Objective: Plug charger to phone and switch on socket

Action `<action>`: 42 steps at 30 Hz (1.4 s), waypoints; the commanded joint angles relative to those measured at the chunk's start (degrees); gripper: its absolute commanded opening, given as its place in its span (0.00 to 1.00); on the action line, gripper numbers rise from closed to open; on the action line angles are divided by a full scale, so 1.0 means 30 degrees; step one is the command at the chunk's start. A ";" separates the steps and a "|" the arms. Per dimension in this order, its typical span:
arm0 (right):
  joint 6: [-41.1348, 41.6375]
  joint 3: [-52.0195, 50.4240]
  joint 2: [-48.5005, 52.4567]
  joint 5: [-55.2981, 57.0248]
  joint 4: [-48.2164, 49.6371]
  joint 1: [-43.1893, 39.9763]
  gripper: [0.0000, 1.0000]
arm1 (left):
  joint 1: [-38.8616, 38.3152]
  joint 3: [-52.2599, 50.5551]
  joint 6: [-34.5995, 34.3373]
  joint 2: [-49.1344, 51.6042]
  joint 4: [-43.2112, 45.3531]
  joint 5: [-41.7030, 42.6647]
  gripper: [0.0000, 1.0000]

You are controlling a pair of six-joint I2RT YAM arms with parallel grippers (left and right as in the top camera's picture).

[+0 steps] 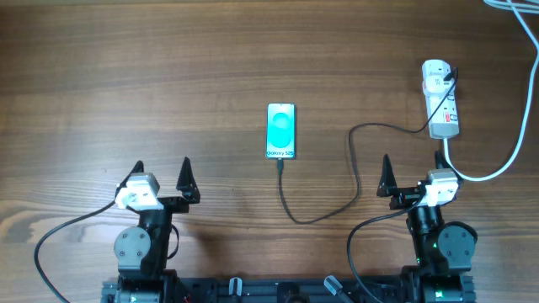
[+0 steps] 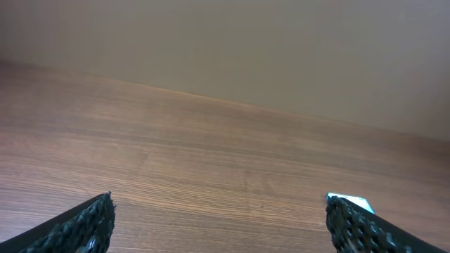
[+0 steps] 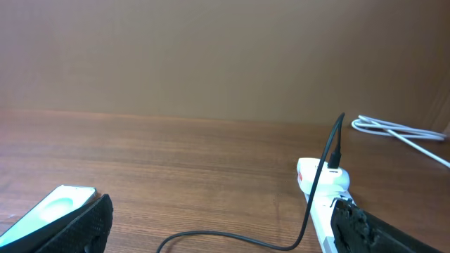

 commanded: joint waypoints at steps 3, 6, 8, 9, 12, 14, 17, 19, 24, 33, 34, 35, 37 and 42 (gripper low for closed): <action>-0.0342 -0.0036 -0.0175 0.0189 0.0029 0.0095 1.00 | 0.0233 -0.0087 0.2922 -0.0219 -0.0044 -0.0444 1.00; -0.0335 -0.0036 -0.0175 0.0189 0.0036 0.0095 1.00 | 0.0299 -0.0087 0.2980 -0.0219 -0.0058 -0.0291 1.00; -0.0335 -0.0036 -0.0175 0.0182 0.0029 0.0095 1.00 | 0.0299 -0.0087 0.2980 -0.0219 -0.0066 -0.0291 1.00; -0.0342 -0.0036 -0.0175 0.0189 0.0029 0.0095 1.00 | 0.0299 -0.0087 0.2980 -0.0219 -0.0066 -0.0291 1.00; -0.0342 -0.0036 -0.0175 0.0182 0.0029 0.0095 1.00 | 0.0299 -0.0087 0.2980 -0.0219 -0.0066 -0.0255 1.00; -0.0335 -0.0036 -0.0175 0.0189 0.0029 0.0095 1.00 | 0.0299 -0.0087 0.2980 -0.0219 -0.0080 -0.0044 1.00; -0.0335 -0.0036 -0.0175 0.0182 0.0029 0.0095 1.00 | 0.0284 -0.0087 0.2987 -0.0219 -0.0080 0.0000 1.00; -0.0335 -0.0036 -0.0175 0.0182 0.0029 0.0095 1.00 | 0.0284 -0.0087 0.2980 -0.0219 -0.0080 0.0007 1.00; -0.0342 -0.0036 -0.0175 0.0182 0.0036 0.0095 1.00 | 0.0284 -0.0087 0.3410 -0.0219 -0.0087 0.0131 1.00; -0.0335 -0.0036 -0.0175 0.0182 0.0036 0.0095 1.00 | 0.0284 -0.0087 0.3410 -0.0219 -0.0087 0.0138 1.00; -0.0335 -0.0036 -0.0175 0.0182 0.0029 0.0095 0.99 | 0.0284 -0.0087 0.3395 -0.0219 -0.0087 0.0146 1.00; -0.0335 -0.0036 -0.0175 0.0182 0.0029 0.0095 1.00 | 0.0284 -0.0087 0.3388 -0.0219 -0.0080 0.0204 1.00; -0.0335 -0.0036 -0.0175 0.0182 0.0036 0.0095 1.00 | 0.0284 -0.0087 0.3257 -0.0219 -0.0073 0.0357 1.00; -0.0342 -0.0036 -0.0175 0.0189 0.0036 0.0095 1.00 | 0.0284 -0.0087 0.3257 -0.0219 -0.0066 0.0357 1.00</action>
